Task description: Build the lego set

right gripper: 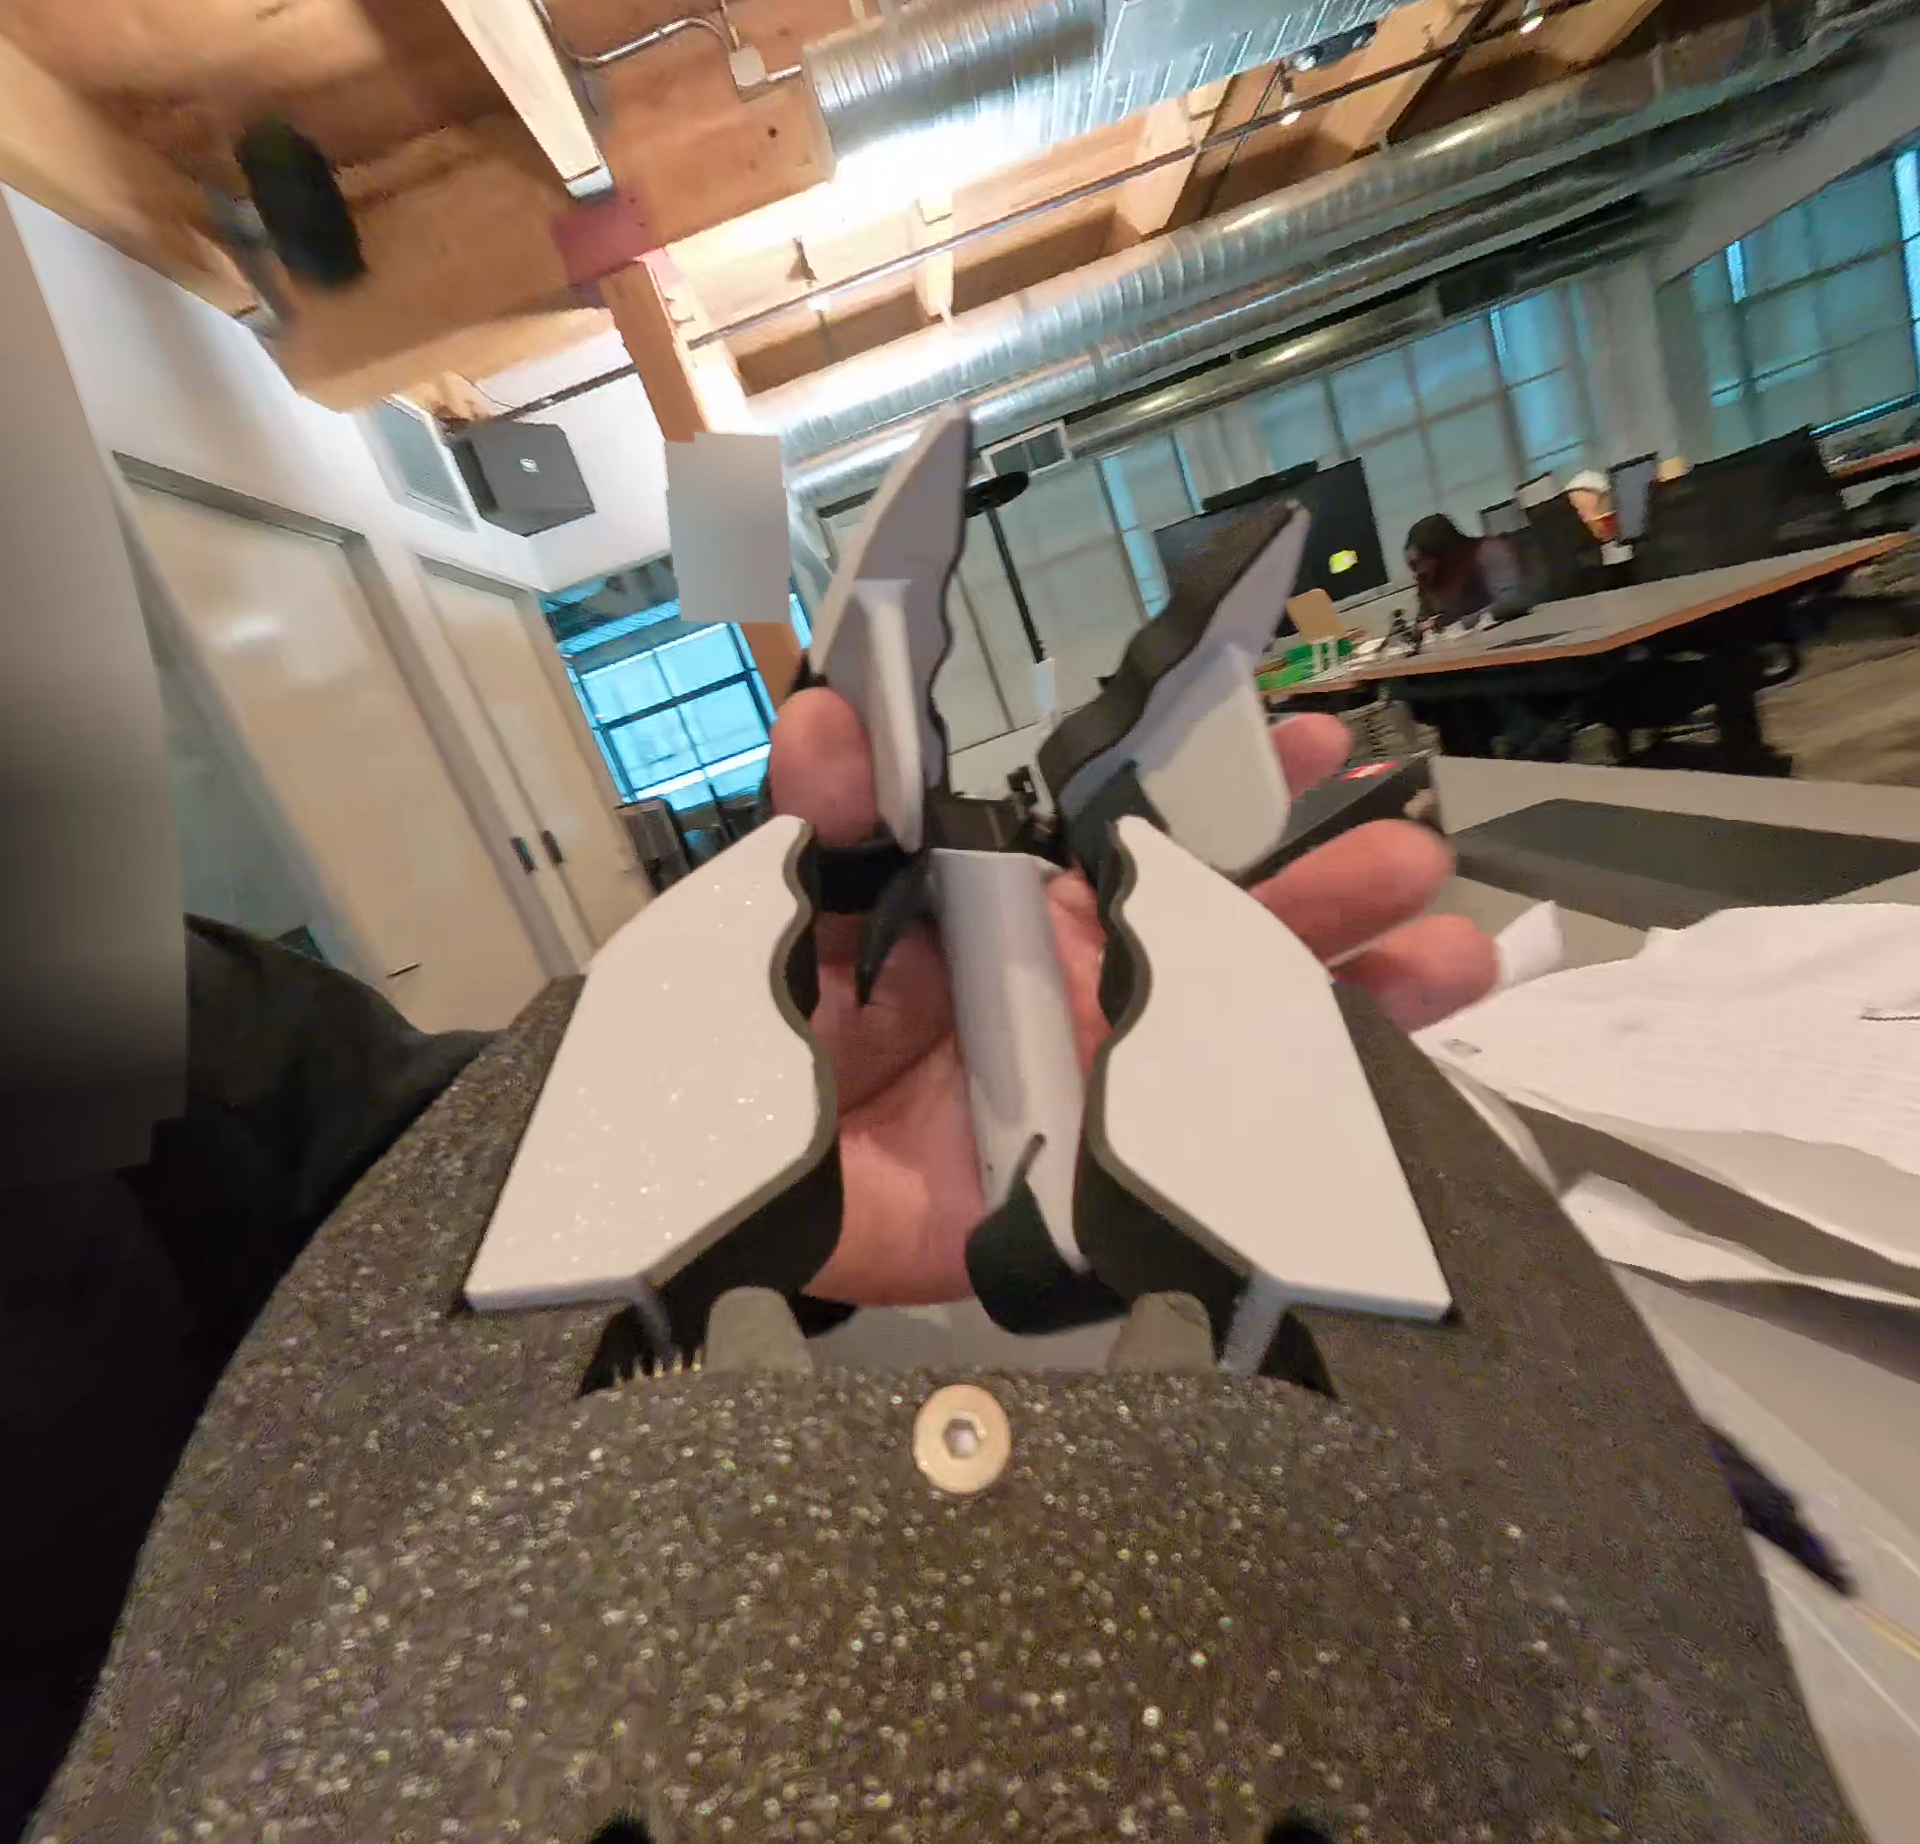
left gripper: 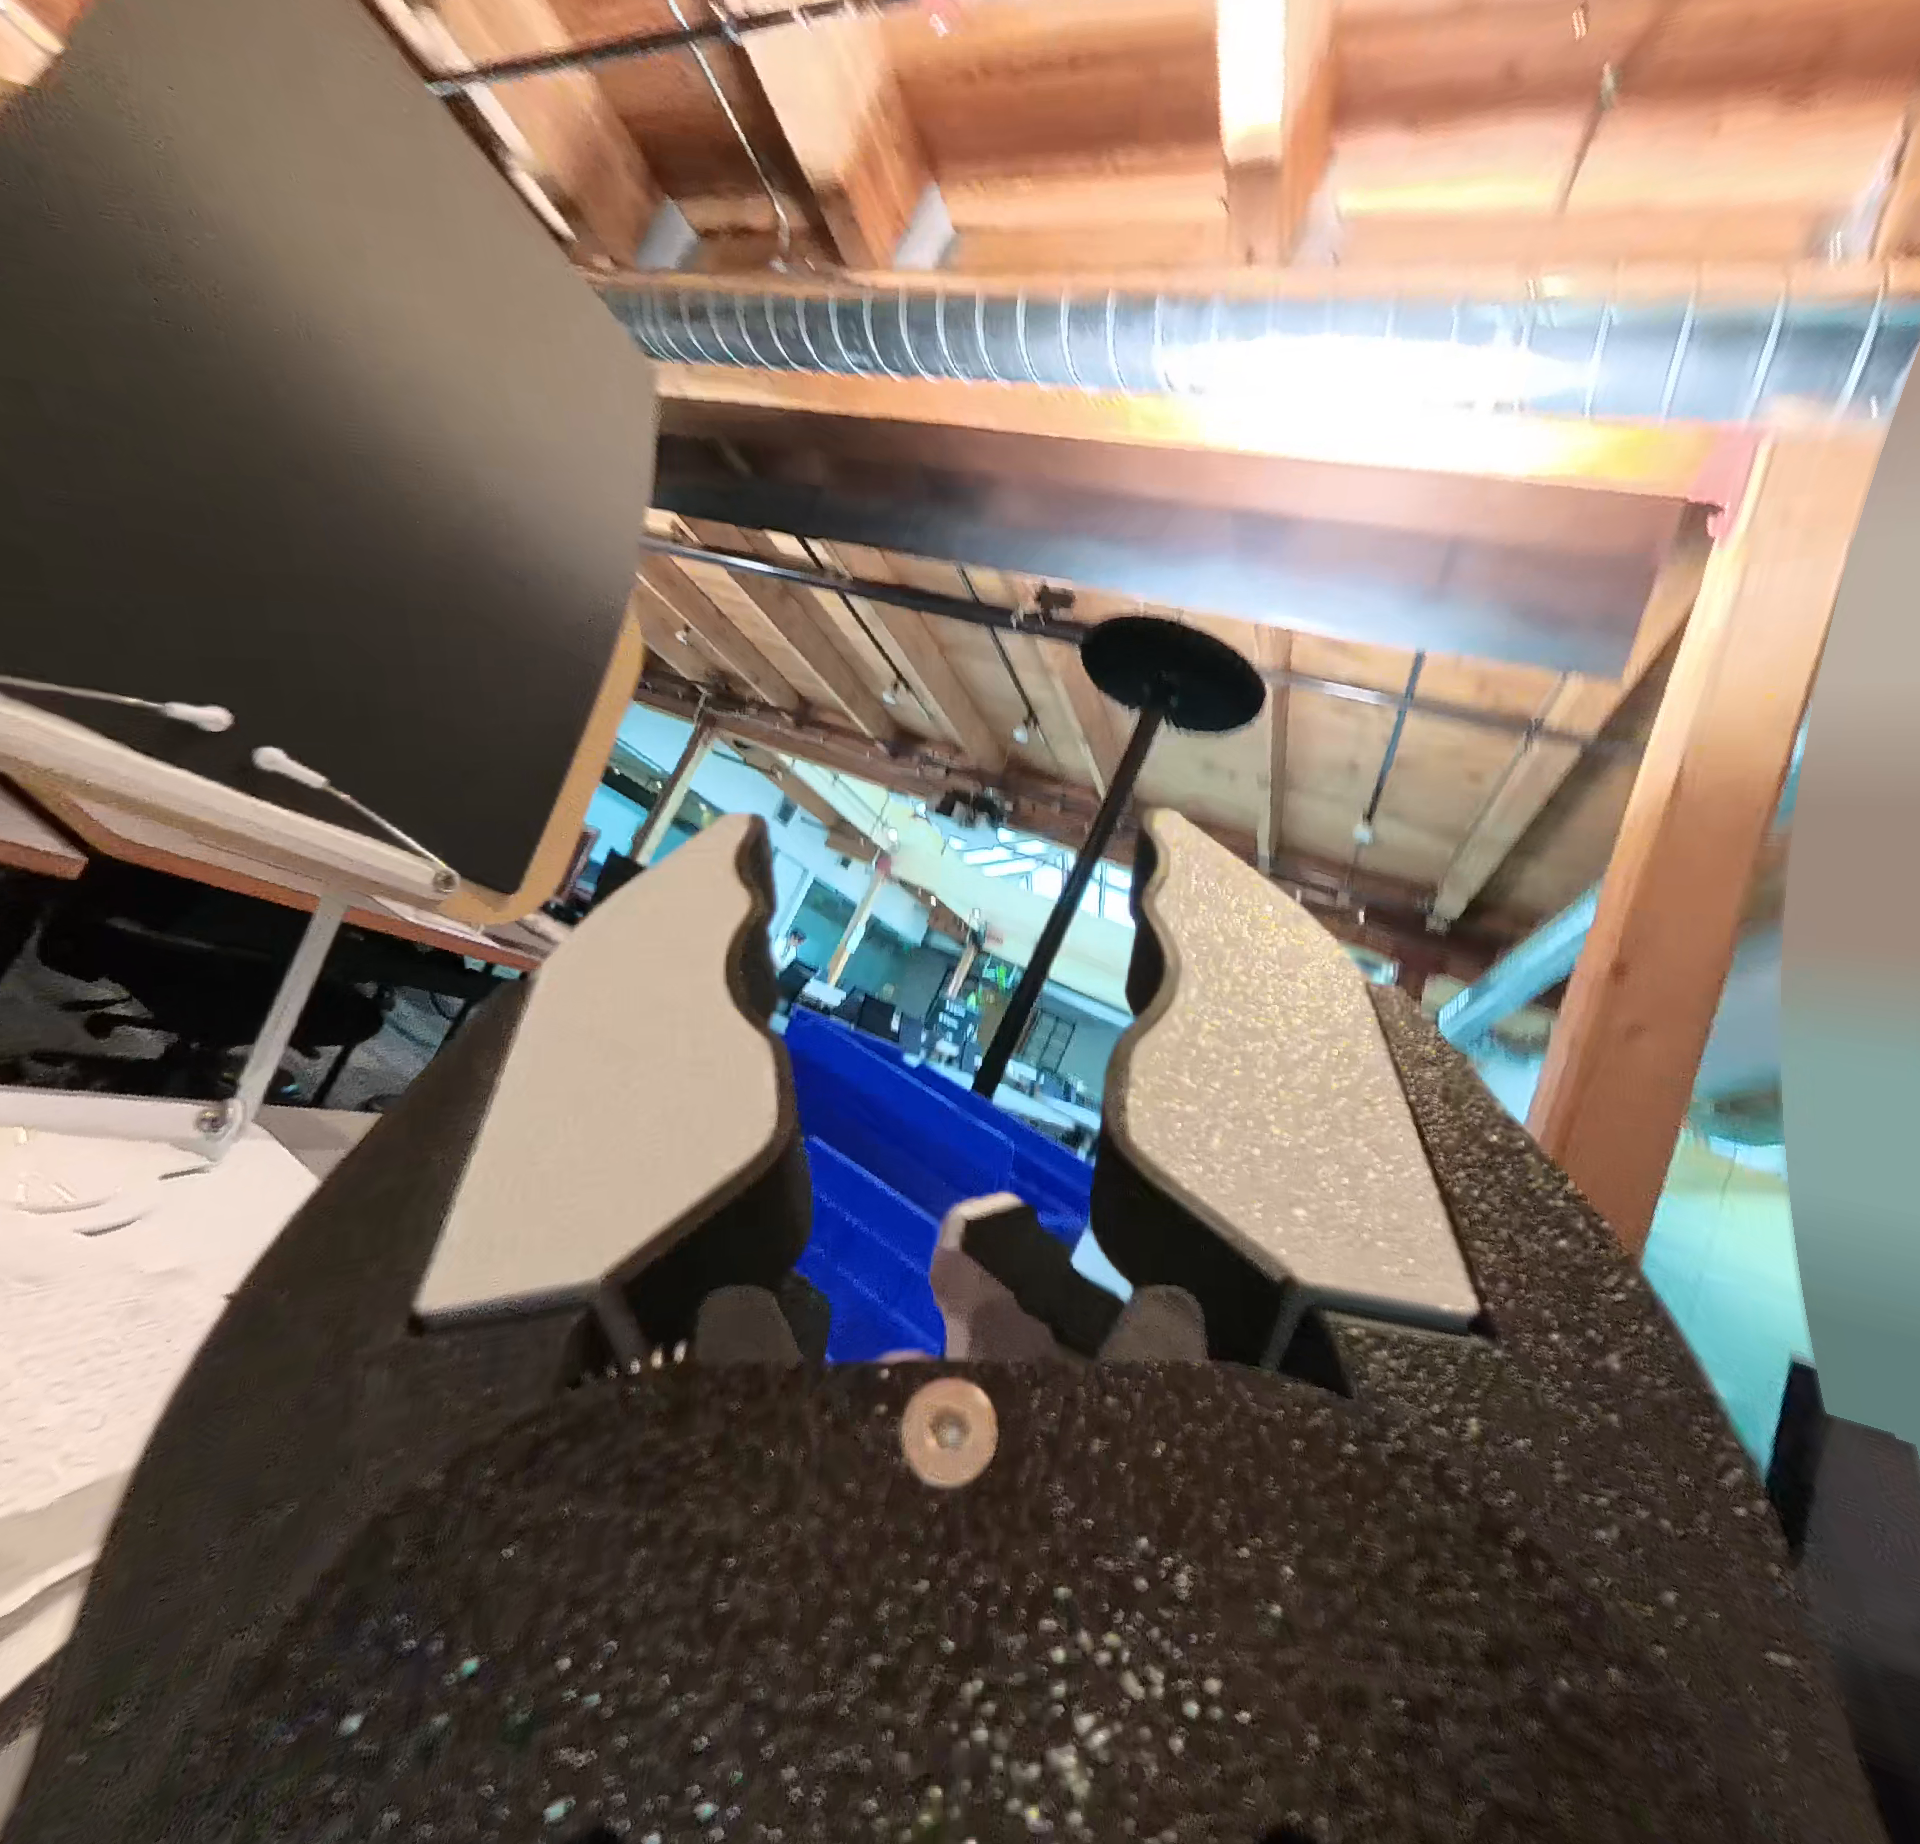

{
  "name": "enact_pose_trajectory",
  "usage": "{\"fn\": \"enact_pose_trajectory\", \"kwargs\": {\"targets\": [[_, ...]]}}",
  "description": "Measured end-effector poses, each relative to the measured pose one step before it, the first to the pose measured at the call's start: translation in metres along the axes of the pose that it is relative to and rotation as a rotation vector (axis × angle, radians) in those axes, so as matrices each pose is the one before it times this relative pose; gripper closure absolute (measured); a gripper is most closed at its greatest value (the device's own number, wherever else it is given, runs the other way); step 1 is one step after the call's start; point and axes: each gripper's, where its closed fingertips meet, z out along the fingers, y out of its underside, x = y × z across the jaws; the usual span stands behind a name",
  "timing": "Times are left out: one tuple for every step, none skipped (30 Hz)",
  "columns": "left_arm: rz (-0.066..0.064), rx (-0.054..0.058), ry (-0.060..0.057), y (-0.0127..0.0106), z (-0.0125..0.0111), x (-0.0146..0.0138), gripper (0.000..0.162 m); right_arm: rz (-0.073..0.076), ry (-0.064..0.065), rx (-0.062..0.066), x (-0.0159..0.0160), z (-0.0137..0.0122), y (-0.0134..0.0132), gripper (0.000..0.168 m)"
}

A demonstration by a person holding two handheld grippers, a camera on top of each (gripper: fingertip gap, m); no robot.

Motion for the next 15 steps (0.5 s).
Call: {"fn": "enact_pose_trajectory", "kwargs": {"targets": [[-0.0156,0.0245,-0.016,-0.00179,-0.00075,-0.00439,0.097,0.0146,-0.0145,-0.0109,-0.00139,0.00493,0.00416,0.119],[0.0,0.0011,-0.017,-0.00011,-0.00124,-0.00369,0.098,0.0036,-0.0049,-0.0154,-0.00055,0.00386,0.00466,0.121],[-0.0001,0.0053,-0.0066,-0.0013,-0.0014,-0.00187,0.098,-0.0077,0.0056,-0.0134,0.00048,0.00294,0.00413,0.122],[-0.0144,0.0059,-0.0025,-0.00135,-0.00152,-0.00088,0.098,-0.0101,0.0076,0.0002,0.00079,0.00196,0.00149,0.121],[-0.0163,0.0093,0.0003,-0.00128,-0.00126,-0.00057,0.098,-0.0061,0.007,0.0024,0.00109,0.00165,0.00055,0.118],[-0.0099,0.0088,-0.0028,-0.00117,-0.0011,-0.00092,0.098,0.0014,-0.0056,-0.0012,-0.00037,0.00147,0.00033,0.119],[-0.0107,0.0058,-0.0063,-0.00126,-0.00066,-0.00112,0.097,0.0079,-0.0109,-0.0016,-0.0006,0.00191,0.00042,0.119],[-0.0191,0.0035,-0.0021,-0.00136,-0.00027,-0.00029,0.096,0.0019,-0.0143,-0.0031,-0.00039,0.00163,0.0006,0.119],[-0.0325,-0.0031,0.004,-0.00018,0.00031,0.00119,0.096,0.001,-0.0098,-0.0076,-0.00007,0.00161,0.00074,0.118],[-0.0386,-0.0177,0.0109,0.00199,0.00103,0.00248,0.096,0.0111,-0.0167,-0.0055,-0.00137,0.00183,0.00047,0.118],[-0.0415,-0.0235,0.012,0.00282,0.00122,0.00263,0.096,0.0178,-0.0204,0.0053,-0.00218,0.00167,-0.00078,0.118],[-0.0307,-0.0155,0.0139,0.00098,0.0005,0.00303,0.098,0.0132,-0.0179,0.0065,-0.0023,0.00129,-0.00035,0.119],[-0.0109,-0.0059,0.0035,-0.00063,-0.00028,0.00154,0.1,0.0071,-0.0058,-0.0002,-0.00111,0.00095,0.00093,0.12],[-0.0074,0.0006,-0.004,-0.00128,-0.00091,0.00065,0.1,-0.0021,-0.0016,-0.0143,-0.001,0.00107,0.00332,0.122],[-0.0137,-0.0035,0.0045,0.0,-0.00061,0.00121,0.101,-0.0016,-0.0066,-0.0138,-0.00186,0.0015,0.00355,0.124]]}}
